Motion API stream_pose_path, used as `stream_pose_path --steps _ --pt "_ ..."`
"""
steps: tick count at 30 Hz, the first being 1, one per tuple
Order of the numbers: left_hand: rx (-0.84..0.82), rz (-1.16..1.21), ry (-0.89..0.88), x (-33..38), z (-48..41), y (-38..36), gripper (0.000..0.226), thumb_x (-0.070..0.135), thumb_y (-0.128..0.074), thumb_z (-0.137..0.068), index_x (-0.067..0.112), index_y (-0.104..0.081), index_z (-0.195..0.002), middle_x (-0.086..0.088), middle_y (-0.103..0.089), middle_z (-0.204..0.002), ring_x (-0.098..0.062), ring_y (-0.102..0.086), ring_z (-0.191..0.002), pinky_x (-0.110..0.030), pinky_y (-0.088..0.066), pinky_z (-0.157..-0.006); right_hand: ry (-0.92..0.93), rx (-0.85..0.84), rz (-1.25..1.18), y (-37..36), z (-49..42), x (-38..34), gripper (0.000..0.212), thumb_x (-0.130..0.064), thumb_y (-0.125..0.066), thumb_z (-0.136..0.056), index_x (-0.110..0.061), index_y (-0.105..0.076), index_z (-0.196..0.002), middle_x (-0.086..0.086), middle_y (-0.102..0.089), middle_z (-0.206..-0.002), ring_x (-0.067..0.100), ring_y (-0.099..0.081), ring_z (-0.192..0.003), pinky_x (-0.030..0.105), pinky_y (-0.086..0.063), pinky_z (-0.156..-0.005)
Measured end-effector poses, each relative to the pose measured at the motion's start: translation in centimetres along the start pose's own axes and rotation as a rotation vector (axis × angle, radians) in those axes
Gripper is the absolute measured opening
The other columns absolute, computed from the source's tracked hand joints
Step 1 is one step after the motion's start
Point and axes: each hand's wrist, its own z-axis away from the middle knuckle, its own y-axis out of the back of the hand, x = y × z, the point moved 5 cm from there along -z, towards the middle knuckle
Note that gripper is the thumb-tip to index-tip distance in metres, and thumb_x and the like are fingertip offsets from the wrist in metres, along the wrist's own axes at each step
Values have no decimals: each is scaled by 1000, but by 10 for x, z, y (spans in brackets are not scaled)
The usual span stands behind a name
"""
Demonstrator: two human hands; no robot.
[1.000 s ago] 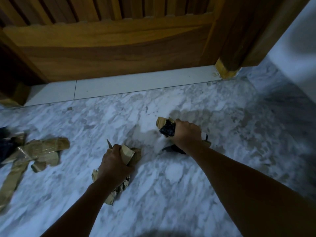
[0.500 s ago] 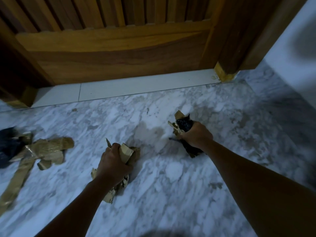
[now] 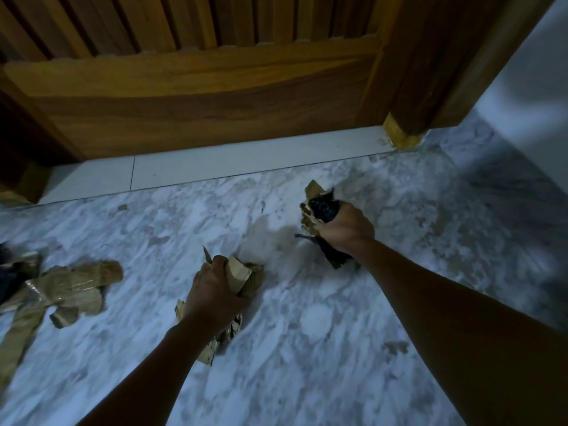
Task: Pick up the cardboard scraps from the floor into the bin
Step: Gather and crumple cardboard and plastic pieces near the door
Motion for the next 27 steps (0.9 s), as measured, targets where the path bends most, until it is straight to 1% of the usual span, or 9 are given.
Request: stream_pose_path --steps 5,7,11,14,17,20,23,25,27 --pt "-1 25 15 -8 -5 -4 70 50 -83 -58 23 -50 -114 -5 -56 -106 -27 -55 -101 -43 -53 -82 110 -30 247 -21 -4 -21 49 -46 -74 -78 -23 -56 -119 4 -68 -107 28 -65 -101 30 -47 -76" --pt "2 37 19 -9 -5 -4 71 52 -84 -57 24 -50 -113 -4 -56 -106 -27 -55 -100 -44 -53 -81 151 -30 335 -26 -5 -26 48 -43 -73 -79 -22 -54 -118 5 -68 -107 29 -65 -101 32 -48 -78" --pt "2 58 21 -13 -5 -3 73 51 -84 -57 23 -49 -115 -4 -55 -107 -26 -55 -100 -44 -53 -81 213 16 397 -35 -2 -32 47 -45 -72 -81 -20 -55 -117 7 -68 -107 31 -65 -101 34 -49 -79" --pt "-7 68 38 -16 -4 -4 73 48 -85 -58 23 -48 -116 -6 -56 -109 -27 -54 -102 -43 -52 -83 210 49 437 -36 -4 -35 44 -40 -73 -82 -18 -56 -116 9 -68 -108 31 -65 -100 34 -49 -79" --pt "-16 82 54 -17 -2 -2 73 46 -85 -58 21 -48 -116 -7 -56 -110 -28 -54 -104 -43 -51 -84 197 44 472 -38 -7 -38 44 -40 -73 -80 -18 -58 -114 9 -68 -109 31 -65 -101 34 -49 -82" --pt "-5 94 58 -16 1 1 69 43 -85 -60 20 -49 -115 -6 -56 -108 -28 -54 -102 -41 -50 -83 80 31 371 -35 -9 -30 47 -45 -75 -78 -18 -61 -113 8 -68 -111 31 -65 -101 34 -52 -81" --pt "13 77 67 -16 3 8 64 40 -82 -63 22 -49 -114 -5 -56 -105 -27 -54 -101 -38 -49 -79 -117 -5 100 -26 -11 -15 51 -48 -77 -77 -15 -64 -114 9 -69 -110 31 -66 -97 32 -53 -77" --pt "15 78 66 -15 5 14 60 40 -80 -65 22 -49 -114 -5 -56 -104 -26 -53 -99 -37 -48 -77 -180 -22 -59 -18 -12 -9 58 -52 -82 -71 -16 -65 -114 9 -69 -109 30 -65 -94 30 -51 -76" --pt "6 86 62 -10 6 22 58 35 -80 -65 21 -50 -113 -6 -56 -104 -27 -53 -97 -37 -49 -77 -221 -36 -144 -8 -9 -5 64 -55 -86 -62 -16 -64 -107 7 -68 -102 29 -63 -89 31 -51 -78"
